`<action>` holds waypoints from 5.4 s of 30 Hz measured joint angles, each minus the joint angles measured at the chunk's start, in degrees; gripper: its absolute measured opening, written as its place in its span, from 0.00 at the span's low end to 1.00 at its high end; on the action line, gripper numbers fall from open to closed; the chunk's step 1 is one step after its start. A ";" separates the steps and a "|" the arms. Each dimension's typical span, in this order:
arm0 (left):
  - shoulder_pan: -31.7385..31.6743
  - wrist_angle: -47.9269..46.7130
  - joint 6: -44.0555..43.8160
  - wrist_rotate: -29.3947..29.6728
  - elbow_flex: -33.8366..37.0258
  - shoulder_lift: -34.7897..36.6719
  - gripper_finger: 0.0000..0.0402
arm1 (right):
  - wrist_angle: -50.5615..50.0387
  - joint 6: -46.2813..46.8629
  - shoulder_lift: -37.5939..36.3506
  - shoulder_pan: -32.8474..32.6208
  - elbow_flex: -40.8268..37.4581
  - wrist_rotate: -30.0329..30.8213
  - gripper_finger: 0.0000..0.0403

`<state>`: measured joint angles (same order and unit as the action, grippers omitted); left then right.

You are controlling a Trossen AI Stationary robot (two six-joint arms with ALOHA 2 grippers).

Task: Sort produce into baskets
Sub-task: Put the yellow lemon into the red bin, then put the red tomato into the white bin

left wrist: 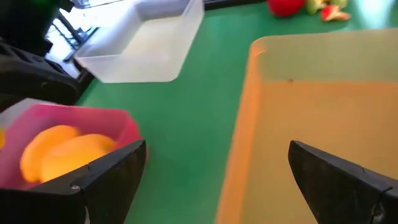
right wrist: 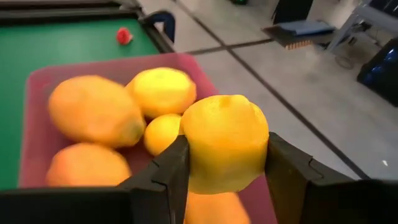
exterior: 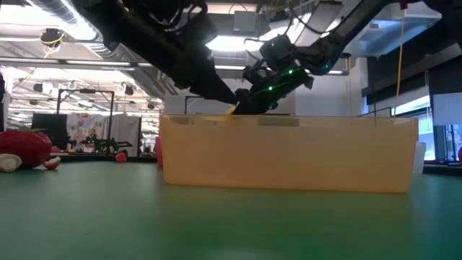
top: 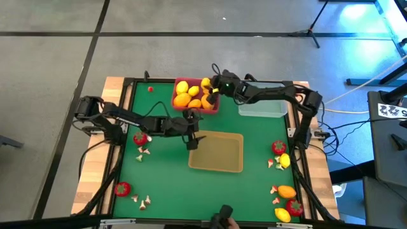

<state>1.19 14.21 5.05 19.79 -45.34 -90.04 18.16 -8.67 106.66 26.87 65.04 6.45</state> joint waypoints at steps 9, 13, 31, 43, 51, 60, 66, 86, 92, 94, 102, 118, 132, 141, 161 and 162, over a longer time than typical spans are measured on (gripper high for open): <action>-3.34 -0.39 1.98 -0.78 0.00 0.00 0.97 | 5.53 -0.59 2.31 -0.22 0.13 1.76 0.60; -3.04 -0.39 0.50 -1.17 0.00 0.00 0.97 | 2.04 -0.67 1.75 -0.23 0.13 4.69 0.73; -2.97 -0.36 0.27 -1.25 0.02 0.00 0.97 | -36.92 -0.10 -24.88 -10.41 0.17 4.87 0.79; -2.97 -0.34 0.27 -1.20 0.02 0.00 0.97 | -69.66 20.52 -44.93 -28.09 0.17 4.67 0.79; -2.95 -0.34 0.27 -1.20 0.02 0.00 0.97 | -83.94 35.50 -48.60 -39.79 0.17 3.38 0.79; -2.97 -0.34 0.27 -1.17 0.02 0.00 0.97 | -94.90 41.92 -47.90 -45.93 0.11 6.11 0.79; -2.97 -0.34 0.27 -1.16 0.02 0.00 0.97 | -95.48 41.89 -47.90 -46.03 0.11 6.55 0.79; -2.96 -0.34 0.27 -1.14 0.02 0.00 0.97 | -96.07 42.91 -47.90 -46.01 -4.97 3.63 0.79; -2.97 -0.34 0.27 -1.14 0.02 0.00 0.97 | -96.47 46.20 -47.90 -45.94 -9.36 2.98 0.79; -2.96 -0.34 0.27 -1.14 0.02 0.00 0.97 | -96.45 47.41 -47.90 -45.94 -10.73 2.98 0.79; -2.97 -0.34 0.29 -1.14 0.02 0.00 0.97 | -97.32 55.26 -47.49 -43.23 -16.38 -1.70 0.79; -2.97 -2.22 0.28 -1.15 0.04 0.01 0.97 | -98.55 54.07 -40.00 -34.95 -18.73 -8.31 0.79; -2.96 -3.75 0.28 -1.14 0.04 0.02 0.97 | -98.14 49.94 -29.82 -35.10 -18.49 -10.06 0.79; -1.58 -1.81 -16.77 -1.27 -0.41 0.60 0.97 | -98.24 49.07 -29.54 -35.10 -18.49 -11.15 0.79; 6.49 5.82 -21.65 -1.46 -0.92 6.32 0.97 | -94.73 48.06 -28.67 -35.10 -17.94 -13.87 0.79; 6.47 5.78 -21.70 -1.46 -0.92 6.32 0.97 | -95.26 47.36 -28.09 -35.10 -17.94 -13.35 0.79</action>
<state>7.66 19.99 -16.64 18.33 -46.26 -83.72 -77.10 38.69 78.57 -8.23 47.09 -6.90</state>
